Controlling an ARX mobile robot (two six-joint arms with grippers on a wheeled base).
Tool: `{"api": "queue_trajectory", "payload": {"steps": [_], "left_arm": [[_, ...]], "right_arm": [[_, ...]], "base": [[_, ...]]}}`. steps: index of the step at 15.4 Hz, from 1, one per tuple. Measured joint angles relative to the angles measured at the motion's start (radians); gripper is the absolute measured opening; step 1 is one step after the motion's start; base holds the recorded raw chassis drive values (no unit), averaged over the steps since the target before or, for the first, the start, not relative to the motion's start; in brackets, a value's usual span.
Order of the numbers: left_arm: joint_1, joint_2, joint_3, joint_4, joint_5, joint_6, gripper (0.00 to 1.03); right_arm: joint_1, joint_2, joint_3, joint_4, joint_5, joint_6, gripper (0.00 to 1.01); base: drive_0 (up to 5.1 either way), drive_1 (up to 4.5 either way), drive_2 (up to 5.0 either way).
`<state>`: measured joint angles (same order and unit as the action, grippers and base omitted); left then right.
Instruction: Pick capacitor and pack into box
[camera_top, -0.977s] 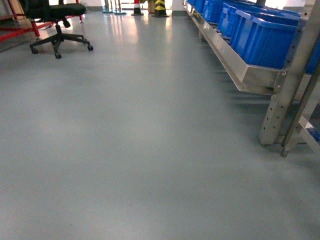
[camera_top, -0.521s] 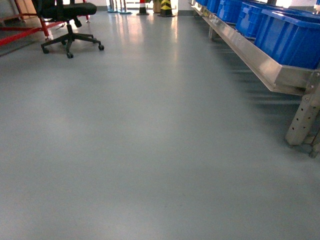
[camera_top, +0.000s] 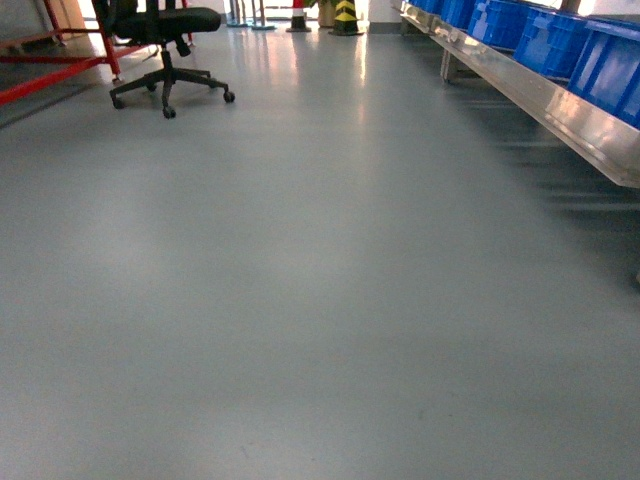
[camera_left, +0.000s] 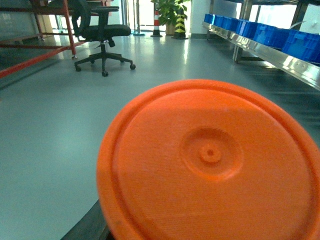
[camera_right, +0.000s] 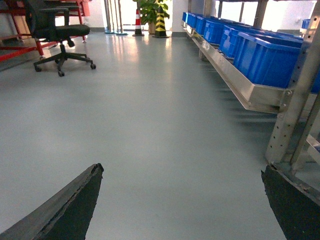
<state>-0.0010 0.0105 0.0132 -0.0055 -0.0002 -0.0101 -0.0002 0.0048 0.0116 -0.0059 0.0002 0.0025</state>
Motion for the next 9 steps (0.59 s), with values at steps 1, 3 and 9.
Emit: {"api": "queue_trajectory", "payload": {"steps": [1,3,9], "left_arm": [[0.000,0.000,0.000,0.000,0.000,0.000,0.44],[0.000,0.000,0.000,-0.001,0.000,0.000,0.44],[0.000,0.000,0.000,-0.001,0.000,0.000,0.44]], "right_arm": [[0.000,0.000,0.000,0.000,0.000,0.000,0.98],[0.000,0.000,0.000,0.001,0.000,0.000,0.98],[0.000,0.000,0.000,0.000,0.000,0.000,0.98]], "base": [[-4.9,2.56,2.6],[-4.9,2.56,2.6],[-5.0,2.45,2.4]]}}
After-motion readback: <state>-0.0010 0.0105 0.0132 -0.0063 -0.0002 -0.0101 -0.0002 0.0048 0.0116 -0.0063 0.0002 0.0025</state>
